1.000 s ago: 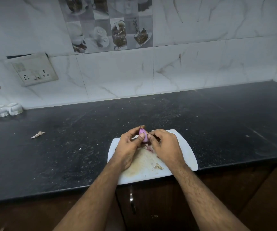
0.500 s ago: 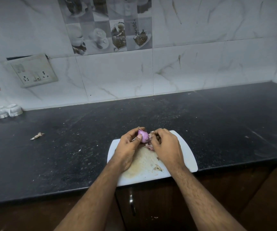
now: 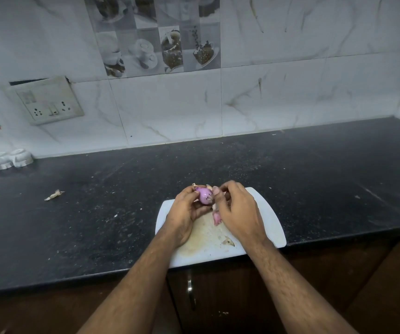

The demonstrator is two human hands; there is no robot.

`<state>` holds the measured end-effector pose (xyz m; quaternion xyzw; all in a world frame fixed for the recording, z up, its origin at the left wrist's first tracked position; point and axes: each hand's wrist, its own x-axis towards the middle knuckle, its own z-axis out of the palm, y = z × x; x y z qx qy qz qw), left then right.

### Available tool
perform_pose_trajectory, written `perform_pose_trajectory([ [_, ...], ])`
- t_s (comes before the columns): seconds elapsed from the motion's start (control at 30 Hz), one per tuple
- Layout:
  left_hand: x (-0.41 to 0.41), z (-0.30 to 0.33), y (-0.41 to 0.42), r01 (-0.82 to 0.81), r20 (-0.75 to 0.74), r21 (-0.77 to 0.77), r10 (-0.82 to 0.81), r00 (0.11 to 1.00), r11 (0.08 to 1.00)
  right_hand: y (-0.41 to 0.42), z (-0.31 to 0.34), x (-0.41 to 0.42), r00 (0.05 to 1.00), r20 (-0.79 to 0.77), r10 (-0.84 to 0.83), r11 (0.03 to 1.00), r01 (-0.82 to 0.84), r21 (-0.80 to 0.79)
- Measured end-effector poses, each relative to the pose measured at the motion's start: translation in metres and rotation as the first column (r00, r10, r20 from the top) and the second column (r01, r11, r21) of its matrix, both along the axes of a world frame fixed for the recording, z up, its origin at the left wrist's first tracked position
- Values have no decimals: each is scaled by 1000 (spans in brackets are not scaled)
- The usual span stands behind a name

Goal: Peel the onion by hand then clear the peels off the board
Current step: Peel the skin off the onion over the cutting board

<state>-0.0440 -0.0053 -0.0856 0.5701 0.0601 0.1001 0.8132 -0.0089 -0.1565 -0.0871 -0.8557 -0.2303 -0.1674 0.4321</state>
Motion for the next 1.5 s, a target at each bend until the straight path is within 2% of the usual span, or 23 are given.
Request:
perform_pose_trajectory([
  [0.17,-3,-1,-2,14,16,-2,-14,1000,1000,4,2,-4,986,81,148,969,-128,-212],
  [0.37,-5,2,-2,54,-6,3,-54,999,999,-3,1,-1,983,129,132,991,-130,-23],
  [0.47,-5,3,-3,58,-11,12,-58,998,998,-3,2,-2,981,144,130,991,-130,-4],
  [0.63,-5,3,-4,52,-12,31,-52,999,998,-2,5,-8,971,208,121,992,-112,-56],
  [0.77,-3,1,-2,34,-11,34,-33,999,999,-1,3,-7,957,253,140,982,-102,-157],
  [0.97,-3,1,-1,-31,-19,-15,31,999,999,3,-1,-4,976,159,146,955,-96,-282],
  [1.17,1,2,-1,-113,-48,-90,109,993,990,-1,-2,3,998,61,-32,984,42,-170],
  [1.27,1,2,-1,-123,-51,-93,119,992,988,1,-4,4,998,57,-10,977,22,-213],
  [1.37,2,1,-1,-117,-46,-82,113,993,990,1,0,-1,989,147,-10,990,31,-137],
  [1.43,1,0,-1,-100,-42,-85,97,994,991,1,3,-6,982,184,53,996,-39,-79],
  [1.5,-1,2,-3,-68,-46,-82,64,997,994,2,2,-7,968,213,130,987,-104,-125],
])
